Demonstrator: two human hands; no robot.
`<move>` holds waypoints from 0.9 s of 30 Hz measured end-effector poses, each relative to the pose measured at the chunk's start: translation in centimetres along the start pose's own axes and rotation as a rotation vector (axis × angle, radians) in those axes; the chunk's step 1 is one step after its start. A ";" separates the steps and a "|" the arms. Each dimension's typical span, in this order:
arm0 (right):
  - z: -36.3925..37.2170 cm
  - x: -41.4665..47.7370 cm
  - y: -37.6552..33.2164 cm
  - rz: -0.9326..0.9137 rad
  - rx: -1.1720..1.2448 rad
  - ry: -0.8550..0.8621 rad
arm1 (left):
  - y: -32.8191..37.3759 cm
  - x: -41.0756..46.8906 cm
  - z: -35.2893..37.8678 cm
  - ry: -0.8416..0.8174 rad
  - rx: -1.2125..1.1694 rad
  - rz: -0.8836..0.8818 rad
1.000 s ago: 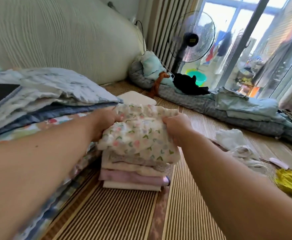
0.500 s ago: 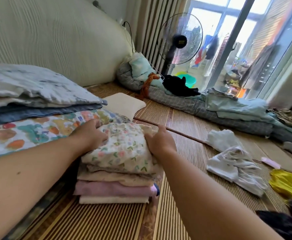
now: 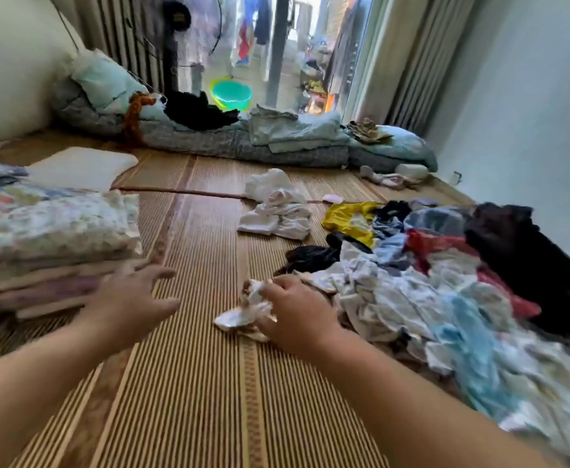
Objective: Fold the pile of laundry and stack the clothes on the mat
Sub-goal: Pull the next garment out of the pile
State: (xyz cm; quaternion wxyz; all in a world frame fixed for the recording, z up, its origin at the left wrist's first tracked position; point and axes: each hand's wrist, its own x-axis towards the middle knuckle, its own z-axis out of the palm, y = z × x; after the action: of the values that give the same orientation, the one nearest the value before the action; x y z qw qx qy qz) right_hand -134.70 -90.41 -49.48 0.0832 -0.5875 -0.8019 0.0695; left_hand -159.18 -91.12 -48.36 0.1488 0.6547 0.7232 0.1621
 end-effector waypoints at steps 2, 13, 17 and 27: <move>-0.4 -4.6 4.4 0.112 0.031 0.030 | 4.0 -3.2 4.1 -0.069 -0.058 0.077; 0.3 -18.0 20.8 0.556 0.191 0.271 | 23.6 -8.2 16.8 -0.255 -0.106 0.421; 1.3 -17.1 22.4 0.581 0.164 0.217 | 27.5 -5.8 18.2 -0.169 -0.054 0.424; 2.0 -15.5 22.7 0.618 0.137 0.156 | 30.5 5.4 17.7 -0.041 0.015 0.023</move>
State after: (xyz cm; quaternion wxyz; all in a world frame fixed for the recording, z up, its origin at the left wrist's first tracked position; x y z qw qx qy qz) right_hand -109.43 -98.38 -56.97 0.1591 -0.7998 -0.5702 0.1001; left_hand -124.78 -82.29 -51.24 0.1567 0.6673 0.7136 0.1447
